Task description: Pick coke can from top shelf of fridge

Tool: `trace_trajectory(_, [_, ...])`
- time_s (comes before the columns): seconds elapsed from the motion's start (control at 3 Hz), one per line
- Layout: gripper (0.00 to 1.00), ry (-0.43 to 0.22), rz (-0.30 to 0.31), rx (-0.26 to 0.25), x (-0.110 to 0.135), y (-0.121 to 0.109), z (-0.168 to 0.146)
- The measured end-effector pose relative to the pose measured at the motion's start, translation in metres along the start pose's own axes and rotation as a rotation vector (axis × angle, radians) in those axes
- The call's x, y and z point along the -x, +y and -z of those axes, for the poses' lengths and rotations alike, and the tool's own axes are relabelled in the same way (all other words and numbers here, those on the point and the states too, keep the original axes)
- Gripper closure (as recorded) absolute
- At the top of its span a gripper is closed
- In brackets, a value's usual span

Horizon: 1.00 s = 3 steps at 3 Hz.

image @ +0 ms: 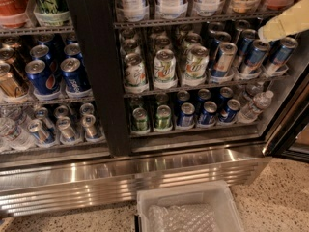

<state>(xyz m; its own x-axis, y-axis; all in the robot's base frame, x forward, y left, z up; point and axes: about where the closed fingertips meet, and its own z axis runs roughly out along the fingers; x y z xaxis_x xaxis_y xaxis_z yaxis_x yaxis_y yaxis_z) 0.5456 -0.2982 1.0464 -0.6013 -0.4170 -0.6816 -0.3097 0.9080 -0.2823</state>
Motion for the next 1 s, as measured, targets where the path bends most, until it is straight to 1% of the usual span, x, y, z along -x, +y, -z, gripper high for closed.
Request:
trace_trajectory(0.33, [0.00,-0.015,-0.019,-0.029,0.005,0.001,-0.001])
trace_trajectory(0.67, [0.00,-0.073,-0.073,-0.118,0.021,-0.008,-0.004])
trace_trajectory(1.0, [0.00,-0.145,-0.152,-0.213,0.041,-0.028,-0.008])
